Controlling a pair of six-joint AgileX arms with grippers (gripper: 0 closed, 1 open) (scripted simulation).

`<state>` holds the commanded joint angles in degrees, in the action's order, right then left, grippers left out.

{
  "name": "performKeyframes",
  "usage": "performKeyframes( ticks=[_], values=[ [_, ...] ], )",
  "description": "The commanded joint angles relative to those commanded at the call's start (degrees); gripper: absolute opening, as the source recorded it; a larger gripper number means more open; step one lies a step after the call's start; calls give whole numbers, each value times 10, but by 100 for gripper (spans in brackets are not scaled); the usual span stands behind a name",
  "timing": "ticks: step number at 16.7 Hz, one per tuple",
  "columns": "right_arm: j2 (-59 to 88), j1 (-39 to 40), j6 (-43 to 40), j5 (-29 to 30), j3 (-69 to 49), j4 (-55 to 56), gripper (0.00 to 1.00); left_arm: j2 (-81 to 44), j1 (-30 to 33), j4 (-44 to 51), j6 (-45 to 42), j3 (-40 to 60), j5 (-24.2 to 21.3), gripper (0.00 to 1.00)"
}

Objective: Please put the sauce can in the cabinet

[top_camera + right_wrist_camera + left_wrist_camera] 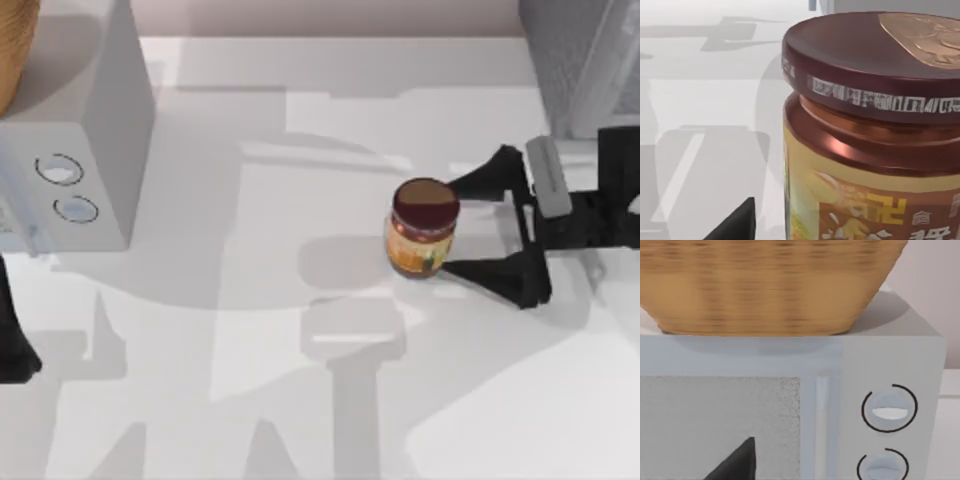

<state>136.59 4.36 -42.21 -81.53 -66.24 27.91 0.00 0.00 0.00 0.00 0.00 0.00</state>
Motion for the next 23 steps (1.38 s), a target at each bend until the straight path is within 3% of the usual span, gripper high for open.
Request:
performKeyframes(
  ticks=[8,14,23],
  values=[
    [30,61,186,52,17,230,100,0,0,0,0,0,0,100],
    [31,70,206,61,19,251,100,0,0,0,0,0,0,100],
    [31,70,206,61,19,251,32,0,0,0,0,0,0,100]
  ],
)
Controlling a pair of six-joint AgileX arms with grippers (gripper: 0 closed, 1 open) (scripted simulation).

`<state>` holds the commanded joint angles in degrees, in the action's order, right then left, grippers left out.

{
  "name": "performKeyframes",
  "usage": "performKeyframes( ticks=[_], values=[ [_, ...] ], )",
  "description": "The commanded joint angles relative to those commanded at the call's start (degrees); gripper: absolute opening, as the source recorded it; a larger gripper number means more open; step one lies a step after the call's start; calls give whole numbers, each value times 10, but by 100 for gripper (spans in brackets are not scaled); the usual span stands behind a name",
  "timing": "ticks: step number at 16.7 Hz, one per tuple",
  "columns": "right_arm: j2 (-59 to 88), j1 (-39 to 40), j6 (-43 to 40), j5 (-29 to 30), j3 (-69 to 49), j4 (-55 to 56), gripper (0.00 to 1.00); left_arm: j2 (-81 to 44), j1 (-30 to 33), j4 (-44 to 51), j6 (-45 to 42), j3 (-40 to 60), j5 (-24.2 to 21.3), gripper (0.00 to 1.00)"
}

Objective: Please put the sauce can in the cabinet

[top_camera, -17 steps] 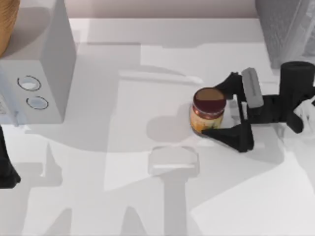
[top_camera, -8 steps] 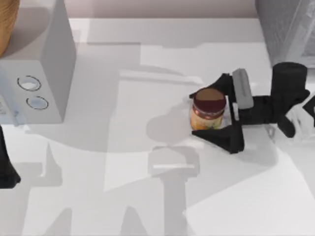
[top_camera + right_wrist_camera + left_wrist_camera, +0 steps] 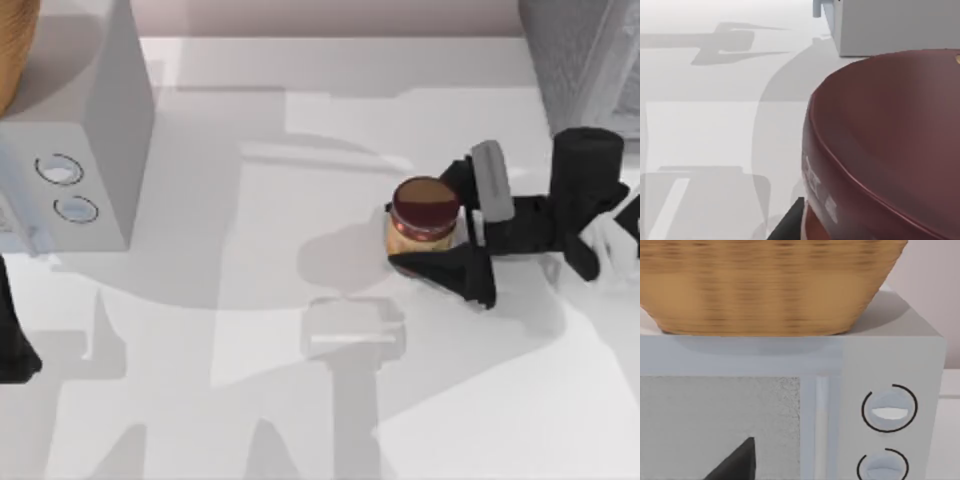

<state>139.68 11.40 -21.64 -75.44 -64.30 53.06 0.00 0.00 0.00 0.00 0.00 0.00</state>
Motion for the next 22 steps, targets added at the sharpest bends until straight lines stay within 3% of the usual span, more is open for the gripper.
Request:
performKeyframes(
  ticks=[4,5,15,22],
  values=[
    [0,0,0,0,0,0,2,0,0,0,0,0,0,100],
    [0,0,0,0,0,0,0,0,0,0,0,0,0,100],
    [-9,-3,1,0,-2,-8,0,0,0,0,0,0,0,100],
    [-143,-4,6,-2,-16,-158,0,0,0,0,0,0,0,100]
  ],
)
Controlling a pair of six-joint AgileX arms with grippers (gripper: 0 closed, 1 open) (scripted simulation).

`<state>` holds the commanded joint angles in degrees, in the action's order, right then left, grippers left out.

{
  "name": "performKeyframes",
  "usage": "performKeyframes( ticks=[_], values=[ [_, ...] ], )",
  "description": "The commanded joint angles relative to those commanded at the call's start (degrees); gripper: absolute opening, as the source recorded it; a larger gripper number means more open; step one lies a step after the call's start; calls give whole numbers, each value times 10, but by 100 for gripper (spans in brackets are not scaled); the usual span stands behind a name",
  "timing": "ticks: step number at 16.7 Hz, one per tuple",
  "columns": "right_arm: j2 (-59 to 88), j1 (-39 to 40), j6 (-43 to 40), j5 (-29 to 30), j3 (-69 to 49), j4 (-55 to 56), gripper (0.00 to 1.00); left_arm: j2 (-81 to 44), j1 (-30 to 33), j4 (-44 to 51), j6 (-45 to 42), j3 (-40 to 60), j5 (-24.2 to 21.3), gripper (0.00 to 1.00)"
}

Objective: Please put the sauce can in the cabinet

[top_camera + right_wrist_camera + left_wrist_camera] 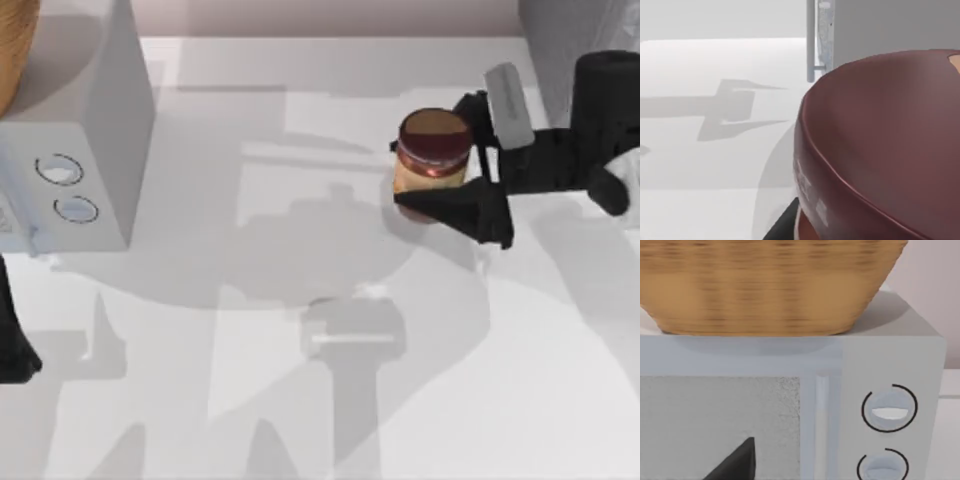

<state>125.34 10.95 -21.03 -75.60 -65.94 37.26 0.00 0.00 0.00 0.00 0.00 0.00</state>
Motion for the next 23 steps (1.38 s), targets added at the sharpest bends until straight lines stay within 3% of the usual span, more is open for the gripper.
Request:
performKeyframes(
  ticks=[5,13,18,23],
  values=[
    [-94,3,0,-1,-12,-103,0,0,0,0,0,0,0,100],
    [-119,-4,8,13,-2,-118,0,0,0,0,0,0,0,100],
    [-266,-40,58,117,83,-173,0,0,0,0,0,0,0,100],
    [-527,-78,121,281,224,-249,0,0,0,0,0,0,0,100]
  ],
)
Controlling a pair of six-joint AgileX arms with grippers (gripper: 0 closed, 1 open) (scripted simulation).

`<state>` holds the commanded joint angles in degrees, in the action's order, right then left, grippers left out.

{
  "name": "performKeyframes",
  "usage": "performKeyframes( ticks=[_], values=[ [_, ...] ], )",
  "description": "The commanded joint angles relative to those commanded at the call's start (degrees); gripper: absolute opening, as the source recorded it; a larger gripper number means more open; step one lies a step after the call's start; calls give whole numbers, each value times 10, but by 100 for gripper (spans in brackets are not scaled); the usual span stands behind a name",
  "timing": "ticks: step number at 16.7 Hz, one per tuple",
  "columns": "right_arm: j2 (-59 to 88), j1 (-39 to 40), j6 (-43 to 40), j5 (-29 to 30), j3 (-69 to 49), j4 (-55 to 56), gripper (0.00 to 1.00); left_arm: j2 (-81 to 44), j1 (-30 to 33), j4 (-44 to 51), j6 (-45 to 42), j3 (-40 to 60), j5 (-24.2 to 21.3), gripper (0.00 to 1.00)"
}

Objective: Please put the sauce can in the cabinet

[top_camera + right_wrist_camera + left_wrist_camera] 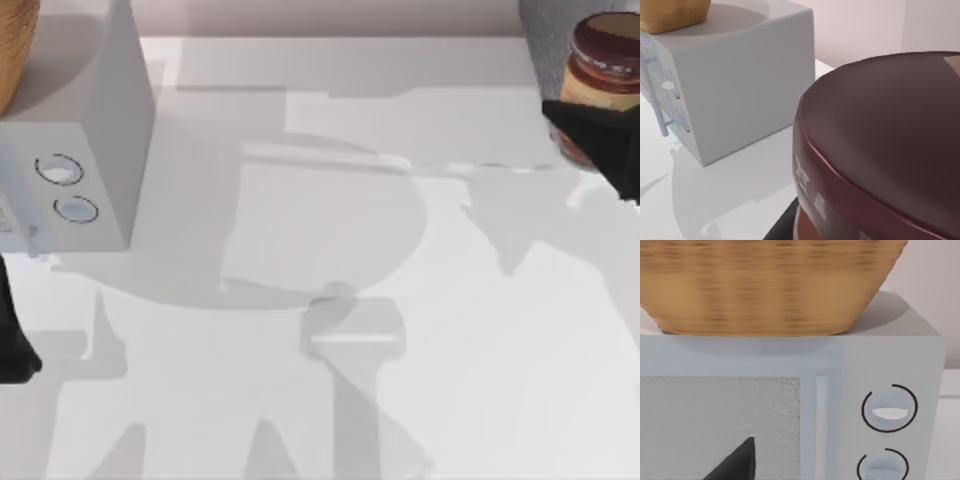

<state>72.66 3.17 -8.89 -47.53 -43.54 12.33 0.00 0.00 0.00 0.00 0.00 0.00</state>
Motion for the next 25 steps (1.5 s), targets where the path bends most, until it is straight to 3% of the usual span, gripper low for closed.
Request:
performKeyframes(
  ticks=[8,13,16,25],
  values=[
    [-472,-31,69,294,265,-93,0,0,0,0,0,0,0,100],
    [-672,-33,85,432,394,-119,0,0,0,0,0,0,0,100],
    [-722,-32,89,472,432,-123,0,0,0,0,0,0,0,100],
    [-690,-28,93,481,398,-136,0,0,0,0,0,0,0,100]
  ],
)
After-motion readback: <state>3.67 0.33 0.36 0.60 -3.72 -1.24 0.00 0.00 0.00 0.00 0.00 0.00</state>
